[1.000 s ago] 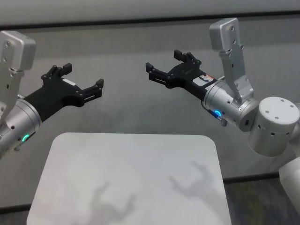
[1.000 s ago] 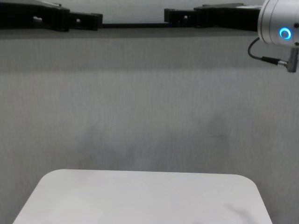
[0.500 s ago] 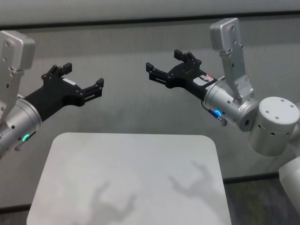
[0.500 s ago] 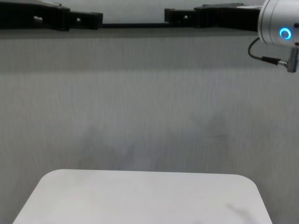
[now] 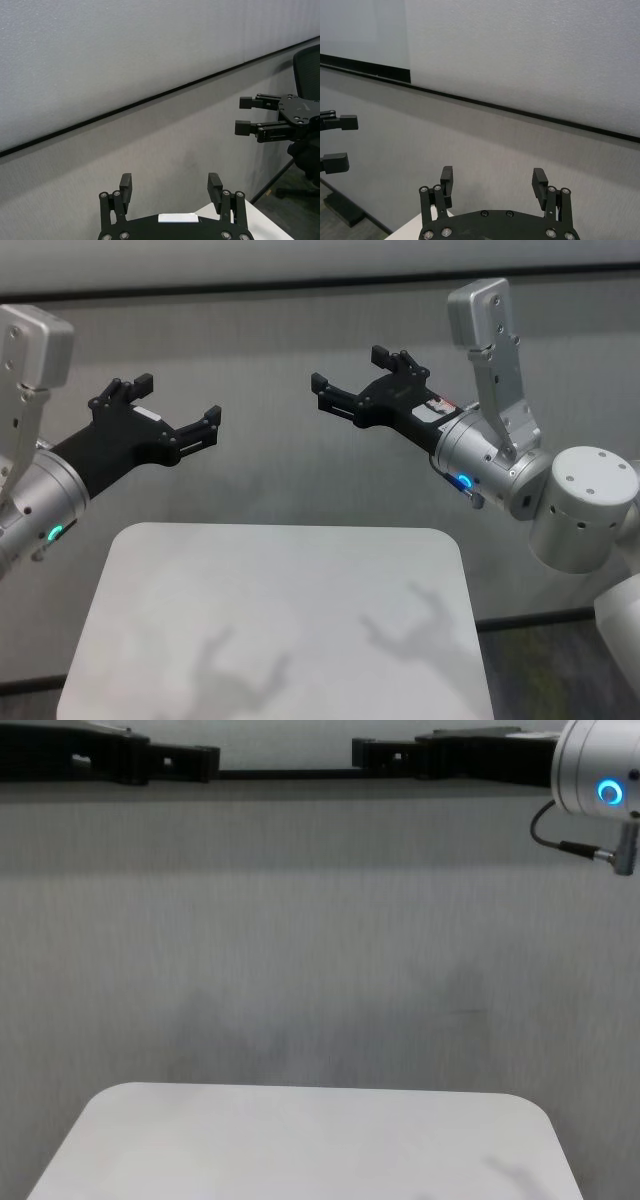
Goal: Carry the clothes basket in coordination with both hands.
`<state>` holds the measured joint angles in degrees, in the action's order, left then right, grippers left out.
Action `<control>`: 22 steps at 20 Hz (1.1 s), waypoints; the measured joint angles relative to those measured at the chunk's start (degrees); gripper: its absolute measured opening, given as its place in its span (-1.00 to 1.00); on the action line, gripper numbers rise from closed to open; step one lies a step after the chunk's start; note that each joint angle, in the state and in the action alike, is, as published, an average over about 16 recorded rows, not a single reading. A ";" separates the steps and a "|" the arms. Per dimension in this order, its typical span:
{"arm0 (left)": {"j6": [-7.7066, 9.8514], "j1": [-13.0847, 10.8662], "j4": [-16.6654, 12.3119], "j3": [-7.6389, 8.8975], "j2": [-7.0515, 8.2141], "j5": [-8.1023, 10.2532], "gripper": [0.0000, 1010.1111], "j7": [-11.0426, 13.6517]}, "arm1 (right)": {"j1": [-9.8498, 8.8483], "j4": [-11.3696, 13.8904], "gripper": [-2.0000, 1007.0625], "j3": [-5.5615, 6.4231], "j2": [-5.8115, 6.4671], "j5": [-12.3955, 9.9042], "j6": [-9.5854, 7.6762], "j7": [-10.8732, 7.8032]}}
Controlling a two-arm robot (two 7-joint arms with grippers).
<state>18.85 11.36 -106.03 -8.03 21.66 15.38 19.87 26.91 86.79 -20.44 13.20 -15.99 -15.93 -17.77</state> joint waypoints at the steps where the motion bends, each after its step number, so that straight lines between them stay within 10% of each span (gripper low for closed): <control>1: 0.00 0.00 0.01 0.01 -0.01 0.01 0.98 0.00 | 0.00 -0.01 0.99 0.00 -0.01 0.00 0.01 -0.01; 22: 0.01 0.04 0.08 0.08 -0.11 0.06 0.98 0.03 | 0.02 -0.09 0.99 0.07 -0.08 0.01 0.09 -0.05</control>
<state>18.86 11.40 -105.94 -7.94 21.55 15.44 19.90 26.93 86.70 -20.38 13.12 -15.97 -15.84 -17.82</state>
